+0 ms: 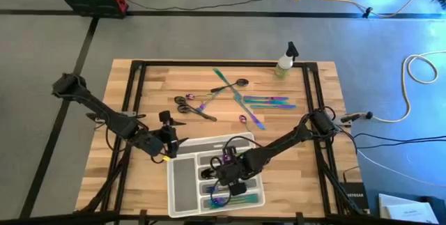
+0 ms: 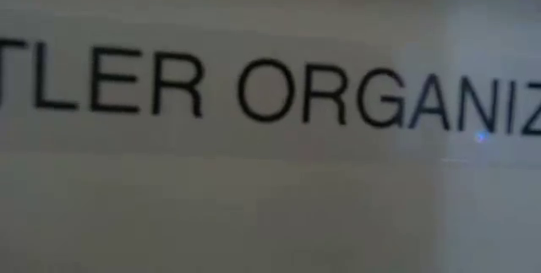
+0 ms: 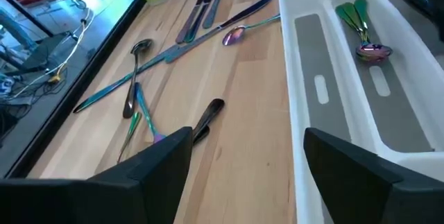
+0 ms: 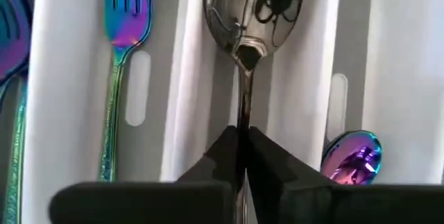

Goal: Sort silverware
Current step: Put the black spoon into the white silverware tray

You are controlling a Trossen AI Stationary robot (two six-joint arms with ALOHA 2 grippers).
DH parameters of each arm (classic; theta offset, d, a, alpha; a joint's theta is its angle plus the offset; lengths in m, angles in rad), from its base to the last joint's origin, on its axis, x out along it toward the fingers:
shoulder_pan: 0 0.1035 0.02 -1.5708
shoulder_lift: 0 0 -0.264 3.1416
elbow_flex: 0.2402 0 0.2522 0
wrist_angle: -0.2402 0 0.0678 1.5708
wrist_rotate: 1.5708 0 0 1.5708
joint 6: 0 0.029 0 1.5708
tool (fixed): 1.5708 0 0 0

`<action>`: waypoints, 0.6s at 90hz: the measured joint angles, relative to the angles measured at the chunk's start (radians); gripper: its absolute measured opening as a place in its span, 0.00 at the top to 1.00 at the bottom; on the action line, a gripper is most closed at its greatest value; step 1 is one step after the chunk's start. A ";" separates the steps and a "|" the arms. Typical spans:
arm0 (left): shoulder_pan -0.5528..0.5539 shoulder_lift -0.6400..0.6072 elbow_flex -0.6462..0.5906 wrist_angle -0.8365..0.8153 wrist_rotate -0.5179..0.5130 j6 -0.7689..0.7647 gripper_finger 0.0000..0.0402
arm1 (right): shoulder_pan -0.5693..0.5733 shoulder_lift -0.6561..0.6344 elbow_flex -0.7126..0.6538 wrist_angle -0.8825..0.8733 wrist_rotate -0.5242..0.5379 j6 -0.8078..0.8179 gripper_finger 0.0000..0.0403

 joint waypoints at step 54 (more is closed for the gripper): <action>0.000 0.000 0.000 -0.001 0.000 0.001 0.35 | 0.000 -0.004 0.004 0.000 0.006 -0.002 1.00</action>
